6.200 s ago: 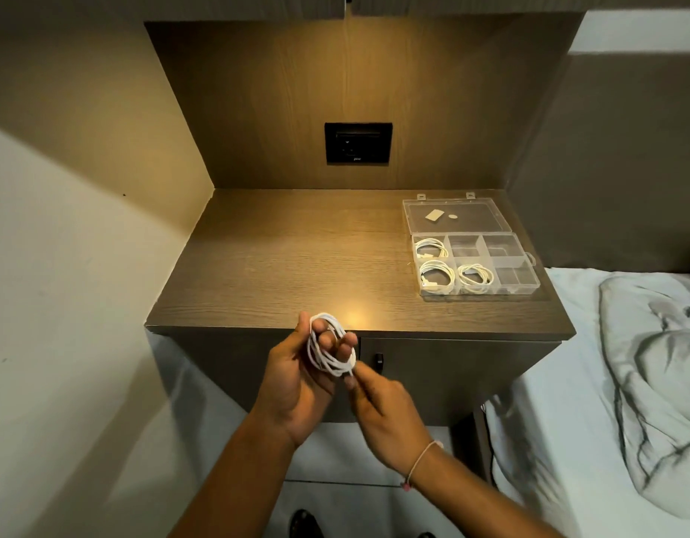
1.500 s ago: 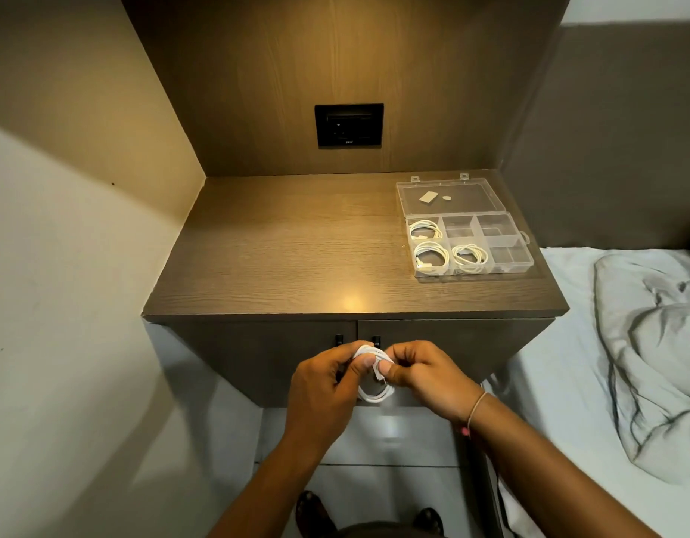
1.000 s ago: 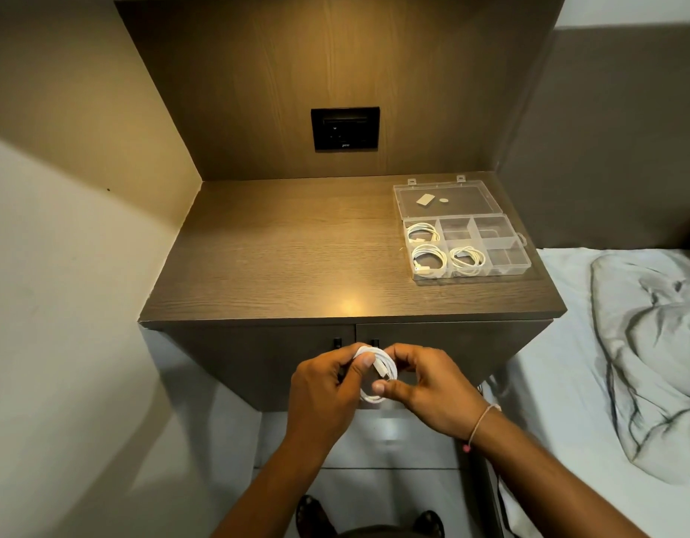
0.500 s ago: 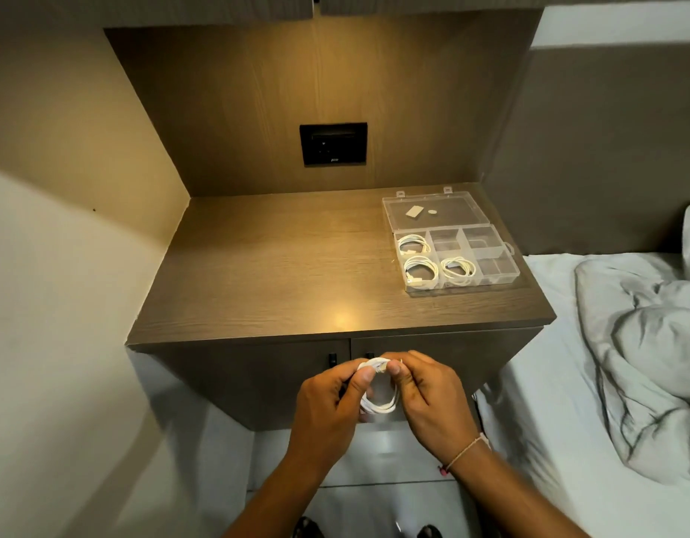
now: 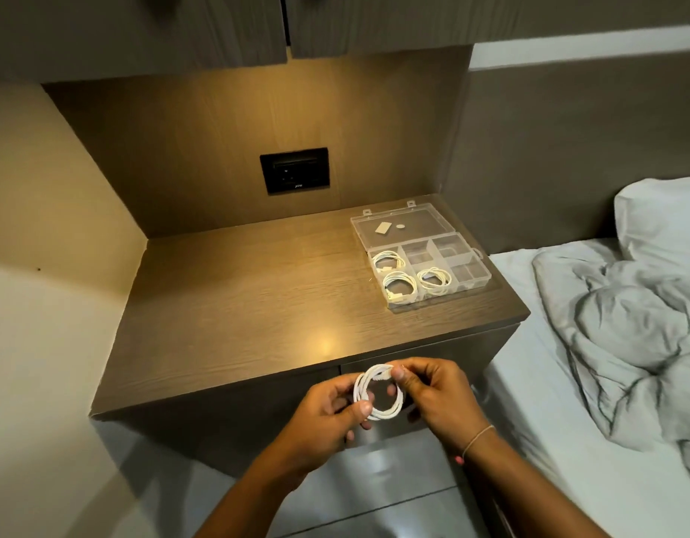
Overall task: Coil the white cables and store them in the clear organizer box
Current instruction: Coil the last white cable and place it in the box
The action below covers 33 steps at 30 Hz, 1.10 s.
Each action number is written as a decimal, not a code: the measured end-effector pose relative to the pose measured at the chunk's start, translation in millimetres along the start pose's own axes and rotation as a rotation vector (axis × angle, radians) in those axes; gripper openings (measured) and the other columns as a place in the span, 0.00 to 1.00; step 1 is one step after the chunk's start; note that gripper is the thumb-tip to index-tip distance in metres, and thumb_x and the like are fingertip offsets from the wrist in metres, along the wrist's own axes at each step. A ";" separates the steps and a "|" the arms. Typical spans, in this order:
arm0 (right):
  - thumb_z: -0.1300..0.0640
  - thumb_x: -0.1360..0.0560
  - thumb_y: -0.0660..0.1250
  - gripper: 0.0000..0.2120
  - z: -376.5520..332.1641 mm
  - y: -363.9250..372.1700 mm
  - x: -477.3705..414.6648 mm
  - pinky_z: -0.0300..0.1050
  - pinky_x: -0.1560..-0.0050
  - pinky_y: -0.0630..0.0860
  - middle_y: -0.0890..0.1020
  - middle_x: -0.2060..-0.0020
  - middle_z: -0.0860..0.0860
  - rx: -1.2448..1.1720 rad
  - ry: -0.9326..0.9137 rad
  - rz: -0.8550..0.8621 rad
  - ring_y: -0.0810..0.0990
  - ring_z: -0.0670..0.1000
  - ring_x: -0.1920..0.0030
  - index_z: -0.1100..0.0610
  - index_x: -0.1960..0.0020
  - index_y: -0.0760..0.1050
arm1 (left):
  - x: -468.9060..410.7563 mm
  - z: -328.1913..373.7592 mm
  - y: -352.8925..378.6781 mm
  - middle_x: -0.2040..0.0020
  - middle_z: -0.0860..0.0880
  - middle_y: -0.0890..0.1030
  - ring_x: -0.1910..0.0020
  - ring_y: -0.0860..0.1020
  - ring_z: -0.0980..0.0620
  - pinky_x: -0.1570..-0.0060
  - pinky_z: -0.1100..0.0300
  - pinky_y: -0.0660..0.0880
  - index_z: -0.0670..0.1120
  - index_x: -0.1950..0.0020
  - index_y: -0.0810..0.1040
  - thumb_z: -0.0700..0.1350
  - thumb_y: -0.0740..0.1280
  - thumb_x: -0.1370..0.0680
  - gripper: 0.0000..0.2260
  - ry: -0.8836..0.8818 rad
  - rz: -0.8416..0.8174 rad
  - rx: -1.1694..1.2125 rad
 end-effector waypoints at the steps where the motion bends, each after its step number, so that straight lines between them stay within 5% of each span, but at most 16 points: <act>1: 0.56 0.22 0.68 0.07 -0.3 -1.0 -1.5 0.42 0.73 0.77 0.86 0.66 0.50 -0.005 -0.002 0.013 0.83 0.49 0.68 0.49 0.52 0.85 | -4.0 1.9 -1.4 0.52 0.50 0.84 0.57 0.80 0.50 0.65 0.62 0.74 0.49 0.38 0.78 0.40 0.66 0.21 0.13 -0.009 0.013 -0.013; 7: 0.55 0.22 0.68 0.08 -5.3 -15.4 -17.6 0.45 0.71 0.80 0.86 0.66 0.50 -0.048 -0.047 0.157 0.84 0.48 0.68 0.48 0.53 0.86 | -38.1 21.8 14.2 0.54 0.52 0.86 0.63 0.81 0.58 0.66 0.68 0.74 0.51 0.43 0.80 0.35 0.67 0.22 0.14 0.053 0.152 0.025; 12: 0.56 0.24 0.70 0.08 -10.0 -54.5 -52.6 0.52 0.65 0.83 0.87 0.61 0.48 -0.029 -0.057 0.245 0.85 0.52 0.63 0.46 0.58 0.85 | -88.0 39.3 26.0 0.57 0.53 0.87 0.64 0.84 0.50 0.67 0.63 0.76 0.51 0.49 0.82 0.37 0.73 0.26 0.10 0.041 0.301 0.063; 16: 0.55 0.23 0.69 0.08 -16.9 -92.8 -94.7 0.49 0.66 0.84 0.86 0.67 0.49 -0.039 -0.024 0.172 0.85 0.52 0.67 0.45 0.58 0.84 | -139.9 56.3 42.1 0.56 0.52 0.87 0.56 0.85 0.53 0.57 0.62 0.80 0.50 0.50 0.84 0.39 0.74 0.27 0.09 0.056 0.342 0.039; 20: 0.55 0.24 0.70 0.04 -15.8 -123.5 -153.6 0.42 0.67 0.82 0.86 0.65 0.45 0.022 -0.034 0.184 0.83 0.45 0.67 0.49 0.54 0.85 | -196.5 69.8 53.3 0.57 0.48 0.87 0.57 0.85 0.50 0.60 0.59 0.81 0.47 0.51 0.84 0.36 0.73 0.27 0.08 0.033 0.396 0.047; 25: 0.54 0.25 0.70 0.04 -8.2 -145.4 -233.6 0.49 0.58 0.84 0.86 0.62 0.49 0.178 -0.041 0.129 0.83 0.51 0.63 0.50 0.56 0.84 | -265.8 82.8 49.8 0.58 0.45 0.87 0.60 0.84 0.49 0.57 0.54 0.82 0.42 0.49 0.84 0.36 0.74 0.28 0.08 -0.056 0.525 -0.077; 29: 0.54 0.25 0.69 0.09 -3.7 -149.8 -283.2 0.48 0.61 0.82 0.84 0.67 0.47 0.267 -0.007 0.021 0.80 0.50 0.67 0.46 0.64 0.81 | -301.6 87.1 41.6 0.56 0.50 0.85 0.55 0.82 0.50 0.55 0.54 0.79 0.50 0.46 0.79 0.43 0.76 0.29 0.14 -0.127 0.674 -0.300; 33: 0.54 0.24 0.69 0.05 0.7 -145.6 -314.9 0.51 0.55 0.82 0.86 0.61 0.51 0.369 -0.008 -0.105 0.80 0.49 0.65 0.49 0.58 0.82 | -319.1 83.3 36.4 0.50 0.50 0.84 0.49 0.81 0.49 0.47 0.48 0.78 0.52 0.43 0.76 0.45 0.75 0.28 0.16 -0.166 0.688 -0.409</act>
Point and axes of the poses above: each hand's wrist, its own x-axis away from the middle knuckle, its own y-axis out of the palm, z = x × y, the point moved 1 cm from there along -x, towards the middle knuckle
